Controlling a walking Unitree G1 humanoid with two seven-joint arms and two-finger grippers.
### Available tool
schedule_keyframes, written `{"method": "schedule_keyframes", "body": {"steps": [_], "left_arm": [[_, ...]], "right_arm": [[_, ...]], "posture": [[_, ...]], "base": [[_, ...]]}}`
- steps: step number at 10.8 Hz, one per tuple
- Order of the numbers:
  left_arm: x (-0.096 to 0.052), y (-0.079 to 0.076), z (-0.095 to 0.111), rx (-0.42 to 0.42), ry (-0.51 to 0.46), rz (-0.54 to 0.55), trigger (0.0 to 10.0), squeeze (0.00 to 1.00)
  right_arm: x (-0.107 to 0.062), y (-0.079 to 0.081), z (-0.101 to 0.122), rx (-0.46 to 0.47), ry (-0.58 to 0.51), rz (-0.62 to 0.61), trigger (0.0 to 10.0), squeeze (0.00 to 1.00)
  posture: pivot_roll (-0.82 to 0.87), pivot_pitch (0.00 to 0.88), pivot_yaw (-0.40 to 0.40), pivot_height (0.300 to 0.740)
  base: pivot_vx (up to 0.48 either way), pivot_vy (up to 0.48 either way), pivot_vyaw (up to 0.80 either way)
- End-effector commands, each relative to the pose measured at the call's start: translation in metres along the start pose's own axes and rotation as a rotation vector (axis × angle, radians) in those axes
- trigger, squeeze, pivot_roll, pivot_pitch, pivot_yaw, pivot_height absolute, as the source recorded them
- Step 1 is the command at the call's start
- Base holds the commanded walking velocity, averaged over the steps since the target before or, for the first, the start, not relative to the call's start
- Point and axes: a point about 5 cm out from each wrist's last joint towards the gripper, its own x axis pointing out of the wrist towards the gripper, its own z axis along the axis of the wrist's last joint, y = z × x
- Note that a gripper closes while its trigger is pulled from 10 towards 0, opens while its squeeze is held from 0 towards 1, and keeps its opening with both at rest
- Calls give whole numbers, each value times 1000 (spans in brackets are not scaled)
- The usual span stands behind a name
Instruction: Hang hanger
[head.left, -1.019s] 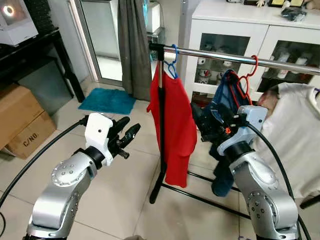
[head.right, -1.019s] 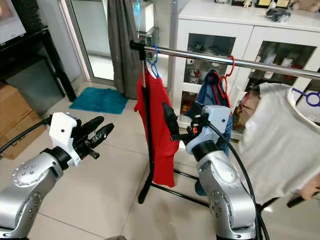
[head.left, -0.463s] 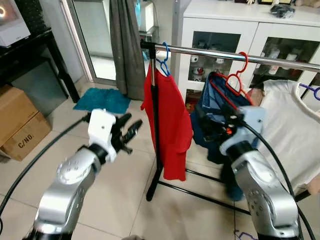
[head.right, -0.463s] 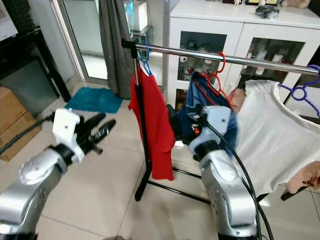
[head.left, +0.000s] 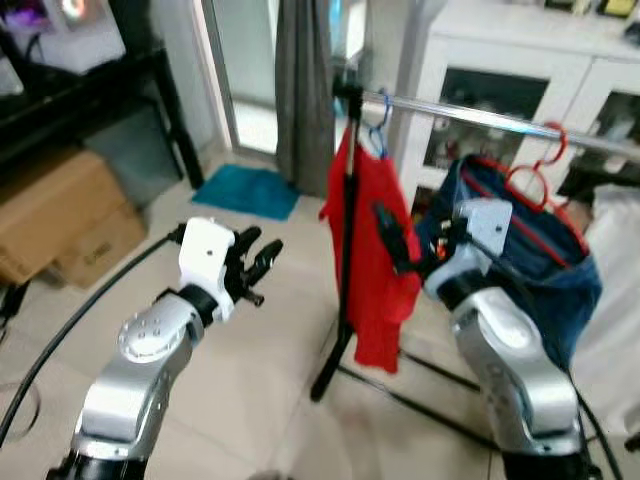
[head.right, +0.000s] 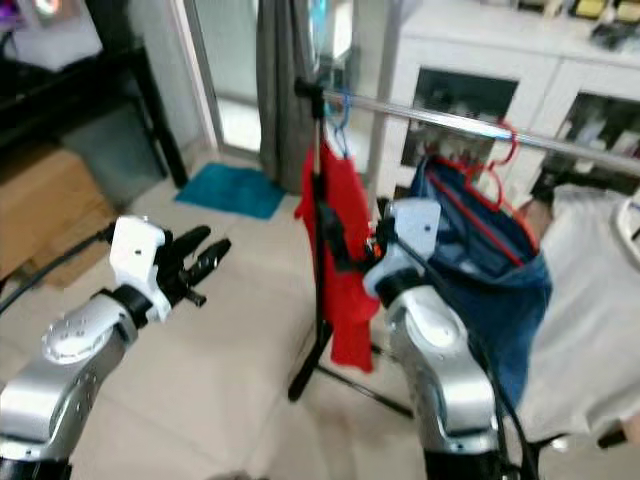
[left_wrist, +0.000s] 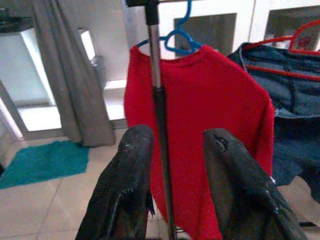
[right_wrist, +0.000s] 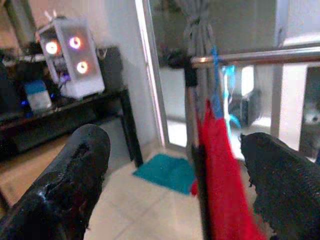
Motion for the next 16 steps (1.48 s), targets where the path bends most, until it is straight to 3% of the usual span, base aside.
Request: {"method": "schedule_keyframes", "body": {"steps": [1, 3, 6, 10, 11, 14, 16], "left_arm": [[3, -4, 4, 12, -8, -16, 10000, 0], [1, -1, 5, 5, -18, 9, 10000, 0], [-2, 1, 4, 1, -17, 26, 10000, 0], [-4, -4, 5, -23, -32, -21, 10000, 0], [-8, -8, 1, -10, -2, -58, 10000, 0], [-19, -16, -2, -23, 24, -181, 10000, 0], [-25, -15, -5, -31, 59, -237, 10000, 0]], "right_arm": [[1, -1, 4, -16, -36, 17, 10000, 1000], [6, 1, 4, -61, -17, 11, 10000, 1000], [9, 4, 2, -68, 1, 35, 10000, 1000], [14, 4, 0, -75, 105, 25, 10000, 1000], [13, 2, 1, -60, 132, 8, 10000, 0], [19, -12, 6, -39, 211, -85, 10000, 0], [34, -22, 13, -15, 230, -153, 10000, 0]], "posture": [[-3, 0, 49, 740], [6, 0, 31, 740], [15, 0, 20, 740], [14, 0, 23, 740], [15, 0, 20, 740], [17, 1, 4, 740], [17, 0, -6, 740]], "base": [[341, 0, 0], [341, 0, 0], [340, 0, 800], [252, 0, 0], [0, 0, 0], [0, 0, 0], [0, 0, 0]]}}
